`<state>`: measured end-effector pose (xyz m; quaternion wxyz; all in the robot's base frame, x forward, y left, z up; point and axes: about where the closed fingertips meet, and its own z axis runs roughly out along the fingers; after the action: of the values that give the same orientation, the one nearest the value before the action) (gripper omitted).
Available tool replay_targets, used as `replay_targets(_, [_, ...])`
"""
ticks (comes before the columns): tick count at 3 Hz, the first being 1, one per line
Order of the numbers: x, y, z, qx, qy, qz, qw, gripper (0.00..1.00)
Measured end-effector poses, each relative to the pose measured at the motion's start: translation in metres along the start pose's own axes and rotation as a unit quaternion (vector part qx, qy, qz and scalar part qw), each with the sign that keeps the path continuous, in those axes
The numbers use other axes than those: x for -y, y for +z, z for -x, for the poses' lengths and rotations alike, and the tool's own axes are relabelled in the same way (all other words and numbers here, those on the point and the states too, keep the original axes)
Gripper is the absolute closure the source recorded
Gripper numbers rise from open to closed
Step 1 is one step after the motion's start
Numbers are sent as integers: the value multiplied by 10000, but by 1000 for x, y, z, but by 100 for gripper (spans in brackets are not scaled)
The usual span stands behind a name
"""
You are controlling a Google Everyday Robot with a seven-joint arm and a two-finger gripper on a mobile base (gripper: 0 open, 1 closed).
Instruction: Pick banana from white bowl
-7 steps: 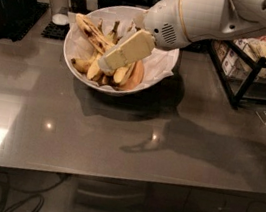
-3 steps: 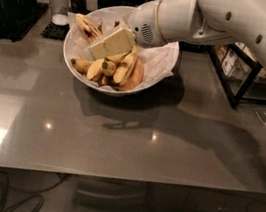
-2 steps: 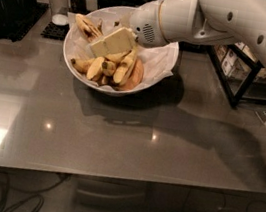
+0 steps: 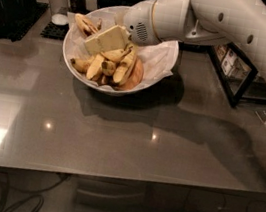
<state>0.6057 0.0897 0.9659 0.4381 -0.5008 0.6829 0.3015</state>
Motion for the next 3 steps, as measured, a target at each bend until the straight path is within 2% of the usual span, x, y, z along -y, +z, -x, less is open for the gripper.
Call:
replay_targets(1, [7,14,5,142,48,-142,9998,15])
replay_targets(3, [18,33,0,283,256,-566,9977,12])
